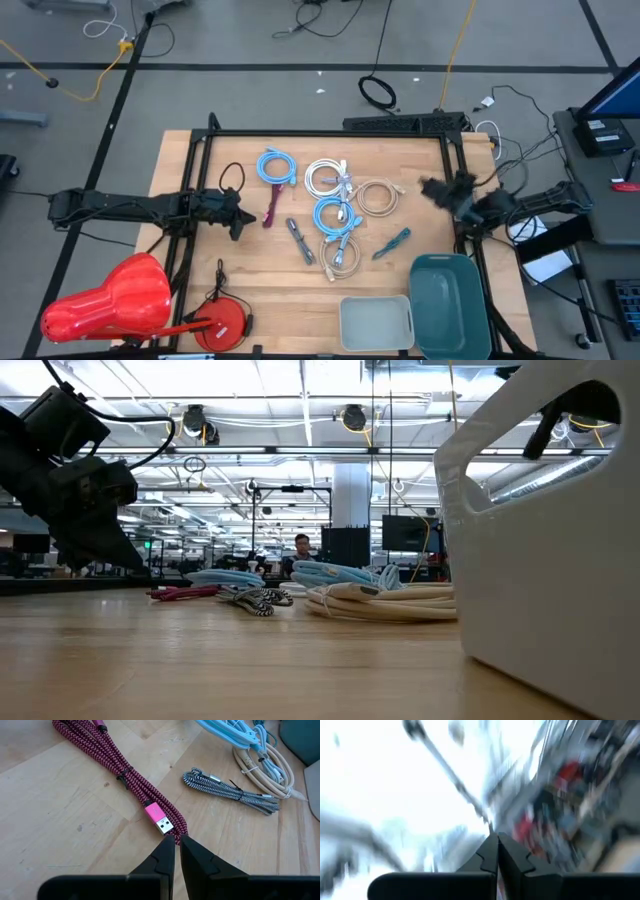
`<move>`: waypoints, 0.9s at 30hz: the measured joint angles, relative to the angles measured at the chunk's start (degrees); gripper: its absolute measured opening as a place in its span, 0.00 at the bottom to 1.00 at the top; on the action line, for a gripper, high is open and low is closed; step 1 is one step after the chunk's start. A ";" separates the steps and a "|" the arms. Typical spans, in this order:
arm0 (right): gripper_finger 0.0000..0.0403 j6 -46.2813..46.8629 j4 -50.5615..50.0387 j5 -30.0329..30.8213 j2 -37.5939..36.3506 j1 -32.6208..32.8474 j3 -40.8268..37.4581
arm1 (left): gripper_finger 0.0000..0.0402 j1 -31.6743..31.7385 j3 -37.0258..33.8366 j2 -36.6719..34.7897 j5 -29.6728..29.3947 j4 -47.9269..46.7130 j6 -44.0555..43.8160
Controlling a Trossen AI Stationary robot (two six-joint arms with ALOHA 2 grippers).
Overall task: Pick & Place USB Port
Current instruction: Put the top left HDMI cable into the blue bin
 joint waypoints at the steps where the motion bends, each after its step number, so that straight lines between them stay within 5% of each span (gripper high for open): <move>1: 0.00 0.55 4.03 3.78 0.60 -0.26 0.90 | 0.08 0.00 0.00 0.01 0.00 0.00 -0.01; 4: 0.00 2.75 9.70 11.87 2.04 -1.50 4.55 | 0.08 0.01 0.00 0.00 0.00 0.00 -0.02; 6: 0.00 2.53 10.37 11.12 2.60 -2.78 9.52 | 0.08 -0.02 0.00 0.01 0.00 0.00 -0.01; 10: 0.00 -7.41 2.62 -2.22 4.98 -5.18 19.24 | 0.08 -0.01 0.00 0.00 0.00 -0.03 0.00; 15: 0.00 -26.88 -24.86 -22.87 9.07 -5.98 33.98 | 0.08 -0.02 0.00 0.02 0.00 0.01 0.00; 18: 0.00 -28.67 -37.23 -24.95 13.18 -5.89 39.10 | 0.08 -0.02 0.00 0.00 0.00 -0.02 -0.01; 27: 0.00 -19.46 -35.85 -25.82 23.04 -5.91 39.66 | 0.08 0.01 0.00 0.00 0.00 0.02 -0.02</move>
